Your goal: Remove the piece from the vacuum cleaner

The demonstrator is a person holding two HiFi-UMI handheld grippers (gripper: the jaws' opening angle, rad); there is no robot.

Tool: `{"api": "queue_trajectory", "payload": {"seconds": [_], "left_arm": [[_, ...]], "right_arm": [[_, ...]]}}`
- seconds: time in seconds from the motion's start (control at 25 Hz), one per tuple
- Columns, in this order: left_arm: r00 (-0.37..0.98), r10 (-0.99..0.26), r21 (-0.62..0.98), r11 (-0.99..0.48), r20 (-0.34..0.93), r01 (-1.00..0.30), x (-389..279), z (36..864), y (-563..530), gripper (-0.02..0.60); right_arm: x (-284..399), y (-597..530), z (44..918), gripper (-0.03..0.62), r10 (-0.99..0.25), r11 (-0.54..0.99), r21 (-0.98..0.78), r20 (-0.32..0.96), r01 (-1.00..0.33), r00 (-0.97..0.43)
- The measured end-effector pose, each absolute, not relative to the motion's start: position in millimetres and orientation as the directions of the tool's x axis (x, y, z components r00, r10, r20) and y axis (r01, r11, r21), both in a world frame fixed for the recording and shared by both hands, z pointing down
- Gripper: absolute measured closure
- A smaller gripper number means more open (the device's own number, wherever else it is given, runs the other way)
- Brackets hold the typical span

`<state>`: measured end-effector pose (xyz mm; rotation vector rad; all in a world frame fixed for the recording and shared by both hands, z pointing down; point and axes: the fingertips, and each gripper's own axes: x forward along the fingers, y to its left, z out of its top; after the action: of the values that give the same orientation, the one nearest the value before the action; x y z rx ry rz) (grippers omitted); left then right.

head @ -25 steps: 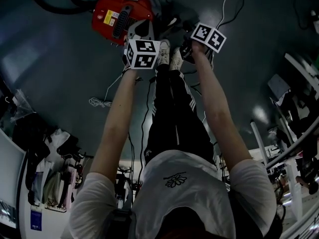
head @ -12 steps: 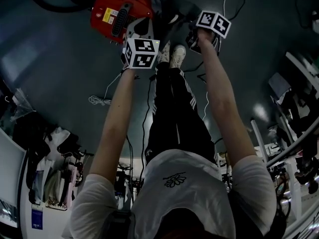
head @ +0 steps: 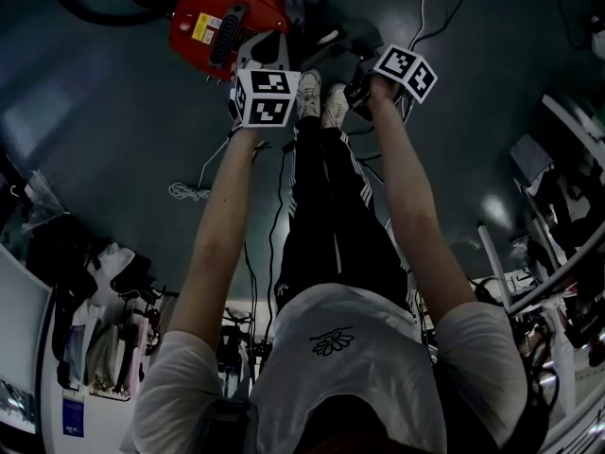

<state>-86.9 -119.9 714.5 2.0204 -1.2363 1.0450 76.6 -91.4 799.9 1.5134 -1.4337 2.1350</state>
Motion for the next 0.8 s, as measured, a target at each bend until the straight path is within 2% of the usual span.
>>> {"api": "queue_trajectory", "payload": {"seconds": [0.08,0.24,0.28,0.44,0.56,0.68,0.72,0.8], "left_arm": [[0.283,-0.476,0.052,-0.442,0.832,-0.896,-82,715,-119,0.577],[0.308,-0.476,0.057,-0.47,0.824,-0.881,-66,718,-114,0.577],[0.318,-0.474,0.062,-0.479,0.821,-0.875,-60,719,-113,0.577],[0.377,-0.464,0.09,-0.53,0.802,-0.843,-44,717,-111,0.577],[0.401,-0.473,0.111,-0.529,0.785,-0.842,-46,714,-109,0.577],[0.406,-0.474,0.119,-0.526,0.781,-0.842,-46,715,-110,0.577],[0.409,-0.475,0.12,-0.527,0.779,-0.841,-45,715,-110,0.577],[0.412,-0.481,0.123,-0.523,0.774,-0.843,-45,716,-110,0.577]], "right_arm": [[81,-87,799,0.569,-0.372,-0.535,-0.603,0.797,-0.592,-0.475],[96,-68,805,0.569,-0.416,-0.649,-0.617,0.778,-0.445,-0.47],[103,-65,809,0.569,-0.409,-0.65,-0.61,0.784,-0.453,-0.467],[128,-86,814,0.569,-0.284,-0.424,-0.517,0.856,-0.744,-0.433],[124,-110,813,0.569,-0.228,-0.228,-0.447,0.888,-0.865,-0.399],[114,-128,814,0.569,-0.205,-0.019,-0.344,0.92,-0.939,-0.333],[113,-132,817,0.569,-0.203,0.005,-0.328,0.925,-0.945,-0.322],[113,-133,824,0.569,-0.198,-0.044,-0.342,0.924,-0.939,-0.327]]}}
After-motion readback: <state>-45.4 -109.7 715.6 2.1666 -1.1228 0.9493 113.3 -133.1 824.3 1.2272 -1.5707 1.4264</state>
